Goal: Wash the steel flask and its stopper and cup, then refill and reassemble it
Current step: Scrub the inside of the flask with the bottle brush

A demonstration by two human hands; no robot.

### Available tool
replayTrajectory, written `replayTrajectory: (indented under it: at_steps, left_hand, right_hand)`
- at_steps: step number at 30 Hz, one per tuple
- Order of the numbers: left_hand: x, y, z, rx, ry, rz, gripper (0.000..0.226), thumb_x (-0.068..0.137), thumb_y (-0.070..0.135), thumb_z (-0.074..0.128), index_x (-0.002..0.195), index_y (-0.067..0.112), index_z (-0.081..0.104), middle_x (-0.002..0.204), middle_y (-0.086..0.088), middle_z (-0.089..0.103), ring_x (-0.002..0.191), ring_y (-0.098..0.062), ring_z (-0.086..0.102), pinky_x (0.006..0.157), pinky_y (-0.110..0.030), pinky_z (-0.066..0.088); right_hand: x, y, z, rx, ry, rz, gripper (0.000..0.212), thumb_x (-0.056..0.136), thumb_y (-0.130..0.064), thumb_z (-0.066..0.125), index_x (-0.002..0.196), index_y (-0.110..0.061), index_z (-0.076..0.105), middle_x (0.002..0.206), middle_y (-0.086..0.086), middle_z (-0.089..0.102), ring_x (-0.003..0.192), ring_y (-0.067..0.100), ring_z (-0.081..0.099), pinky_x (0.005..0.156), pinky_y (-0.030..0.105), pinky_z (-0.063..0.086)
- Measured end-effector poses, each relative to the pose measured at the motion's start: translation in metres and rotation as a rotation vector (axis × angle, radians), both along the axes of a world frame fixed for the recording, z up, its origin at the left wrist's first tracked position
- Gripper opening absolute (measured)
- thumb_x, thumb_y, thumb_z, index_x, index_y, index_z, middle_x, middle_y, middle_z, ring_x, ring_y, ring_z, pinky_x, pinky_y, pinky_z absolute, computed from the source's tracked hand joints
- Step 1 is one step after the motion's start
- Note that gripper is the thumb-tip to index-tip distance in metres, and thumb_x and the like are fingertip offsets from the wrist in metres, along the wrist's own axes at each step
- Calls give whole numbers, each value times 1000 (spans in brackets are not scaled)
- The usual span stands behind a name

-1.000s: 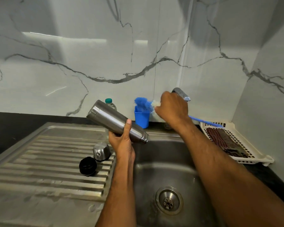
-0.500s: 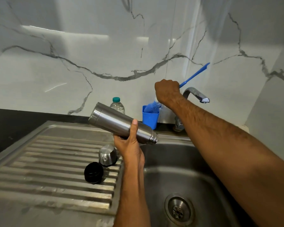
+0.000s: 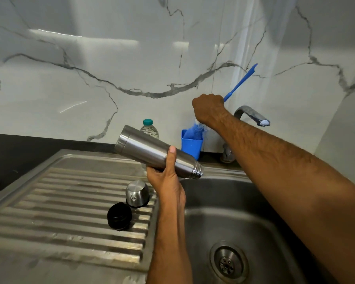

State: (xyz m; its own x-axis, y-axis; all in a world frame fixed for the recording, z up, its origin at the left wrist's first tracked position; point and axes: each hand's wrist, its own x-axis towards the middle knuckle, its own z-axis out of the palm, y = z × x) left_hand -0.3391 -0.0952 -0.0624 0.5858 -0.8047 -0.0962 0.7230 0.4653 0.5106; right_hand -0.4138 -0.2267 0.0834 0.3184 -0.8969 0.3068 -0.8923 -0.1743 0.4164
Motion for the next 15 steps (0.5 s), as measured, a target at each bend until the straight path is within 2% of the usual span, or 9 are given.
replayTrajectory:
  at_steps: [3, 7, 11, 15]
  left_hand:
    - [0, 1, -1, 13, -1, -17, 69, 82, 9, 80, 143, 17, 51, 126, -2, 69, 98, -8, 74, 70, -25, 60]
    - [-2, 2, -5, 26, -34, -44, 69, 82, 13, 80, 143, 18, 51, 128, -3, 69, 103, -12, 73, 75, -31, 62]
    - [-8, 3, -5, 34, -108, -75, 70, 79, 17, 82, 142, 18, 52, 128, -4, 69, 107, -15, 72, 93, -44, 60]
    - [-14, 4, -5, 58, -167, -145, 61, 83, 15, 80, 138, 13, 54, 127, -6, 70, 106, -15, 72, 94, -37, 58]
  right_hand:
    - [-10, 15, 16, -78, -25, 9, 22, 97, -11, 53, 117, -9, 62, 110, 10, 66, 100, 32, 66, 82, 43, 49]
    - [-24, 52, 29, -140, -120, -13, 22, 93, -11, 64, 114, -9, 61, 95, 8, 56, 95, 29, 64, 73, 38, 41]
    - [-46, 94, 18, -185, -316, 37, 11, 91, -9, 64, 100, -11, 59, 98, 9, 62, 91, 31, 64, 71, 39, 45]
    - [-74, 134, -19, -272, -577, 72, 7, 88, -18, 73, 93, -16, 69, 87, 5, 66, 89, 27, 65, 69, 38, 54]
